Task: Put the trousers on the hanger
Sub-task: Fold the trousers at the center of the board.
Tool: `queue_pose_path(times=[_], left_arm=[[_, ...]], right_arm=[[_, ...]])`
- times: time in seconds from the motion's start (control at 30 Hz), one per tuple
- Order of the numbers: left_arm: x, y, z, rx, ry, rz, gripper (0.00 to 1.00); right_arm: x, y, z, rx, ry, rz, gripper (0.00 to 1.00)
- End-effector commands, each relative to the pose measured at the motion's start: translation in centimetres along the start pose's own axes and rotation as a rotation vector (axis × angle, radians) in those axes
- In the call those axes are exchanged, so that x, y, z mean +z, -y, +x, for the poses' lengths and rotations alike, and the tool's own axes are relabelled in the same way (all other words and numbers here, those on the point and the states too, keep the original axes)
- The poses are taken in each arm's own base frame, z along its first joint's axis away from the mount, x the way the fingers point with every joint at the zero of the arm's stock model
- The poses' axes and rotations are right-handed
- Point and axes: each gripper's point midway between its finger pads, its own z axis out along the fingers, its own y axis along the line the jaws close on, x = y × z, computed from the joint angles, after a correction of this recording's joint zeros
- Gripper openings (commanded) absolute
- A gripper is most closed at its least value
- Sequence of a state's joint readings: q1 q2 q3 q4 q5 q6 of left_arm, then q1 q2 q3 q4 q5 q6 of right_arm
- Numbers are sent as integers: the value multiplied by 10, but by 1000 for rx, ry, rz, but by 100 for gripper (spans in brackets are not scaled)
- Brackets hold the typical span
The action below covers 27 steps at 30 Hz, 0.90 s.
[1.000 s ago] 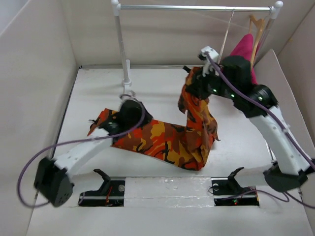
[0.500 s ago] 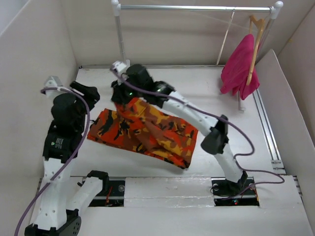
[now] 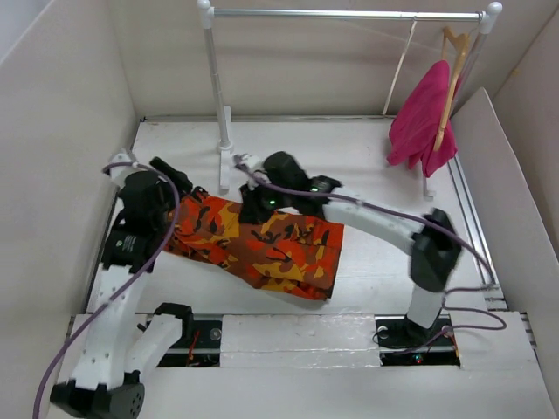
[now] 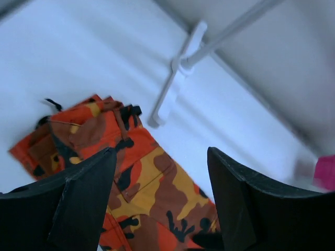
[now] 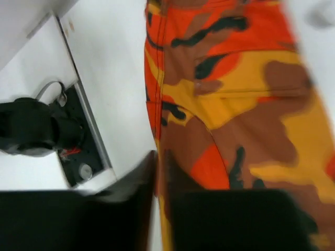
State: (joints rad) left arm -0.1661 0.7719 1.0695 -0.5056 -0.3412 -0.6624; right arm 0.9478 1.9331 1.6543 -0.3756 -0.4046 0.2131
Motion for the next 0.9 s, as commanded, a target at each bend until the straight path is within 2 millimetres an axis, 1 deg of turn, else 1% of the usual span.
queue_pose_path(times=[0.0, 0.03, 0.07, 0.1, 0.13, 0.17, 0.2, 0.23, 0.27, 0.3, 0.33, 0.37, 0.4, 0.43, 0.47, 0.5, 0.53, 0.57, 0.6, 0.63, 0.67, 0.7, 0.73, 0.77, 0.8, 0.83, 0.87], left_arm=[[45, 13, 59, 59, -164, 86, 66], [51, 21, 77, 65, -237, 134, 66], [67, 17, 102, 74, -317, 111, 66], [76, 19, 113, 74, -346, 118, 66], [78, 26, 129, 75, -416, 163, 66], [90, 20, 149, 82, -474, 138, 66], [97, 14, 156, 75, -486, 126, 66], [105, 4, 160, 75, -484, 85, 66], [113, -10, 168, 65, -502, 30, 66], [119, -37, 170, 26, -511, -42, 65], [121, -53, 172, -12, -521, -73, 65], [122, -70, 175, -48, -526, -100, 65], [120, -94, 185, -90, -539, -144, 64], [123, -120, 179, -146, -512, -207, 64], [120, -136, 182, -175, -514, -245, 64], [114, -155, 190, -204, -525, -293, 64], [112, -171, 186, -241, -506, -323, 64], [109, -178, 185, -263, -495, -340, 63], [103, -186, 189, -290, -502, -360, 63], [100, -192, 187, -318, -489, -373, 63], [98, -204, 175, -358, -439, -397, 63], [92, -213, 178, -383, -436, -420, 63], [89, -211, 173, -398, -426, -391, 63], [89, -209, 170, -405, -423, -369, 63], [91, -202, 163, -400, -422, -341, 63], [90, -191, 160, -408, -434, -296, 64], [91, -181, 156, -411, -437, -262, 64]], right_arm=[[-71, -9, -11, -83, 160, 31, 5], [-77, -4, 4, -75, 141, 60, 0], [-97, -5, 8, -83, 166, 100, 0], [-104, 0, 28, -69, 127, 123, 0], [-103, 14, 61, -42, 68, 168, 0], [-109, 24, 73, -16, 58, 197, 0], [-119, 25, 79, -6, 77, 204, 0], [-117, 33, 109, 22, 27, 221, 0], [-119, 40, 120, 42, 17, 237, 0], [-123, 43, 127, 54, 21, 247, 0], [-123, 46, 138, 69, 8, 256, 0], [-122, 54, 165, 94, -36, 277, 0], [-121, 56, 176, 105, -48, 280, 0], [-124, 56, 184, 123, -45, 288, 0], [-125, 63, 209, 149, -84, 313, 0], [-125, 64, 218, 160, -86, 318, 0], [-126, 61, 223, 168, -79, 312, 0], [-127, 63, 231, 175, -85, 319, 0], [-129, 67, 248, 190, -113, 333, 0], [-131, 71, 253, 197, -119, 348, 0], [-133, 74, 257, 194, -120, 367, 0], [-136, 79, 265, 201, -142, 386, 0], [-139, 86, 265, 193, -146, 397, 0], [-140, 88, 265, 189, -159, 393, 0], [-144, 90, 267, 191, -182, 407, 0], [-147, 91, 248, 158, -163, 407, 0], [-153, 88, 247, 156, -197, 400, 0]])
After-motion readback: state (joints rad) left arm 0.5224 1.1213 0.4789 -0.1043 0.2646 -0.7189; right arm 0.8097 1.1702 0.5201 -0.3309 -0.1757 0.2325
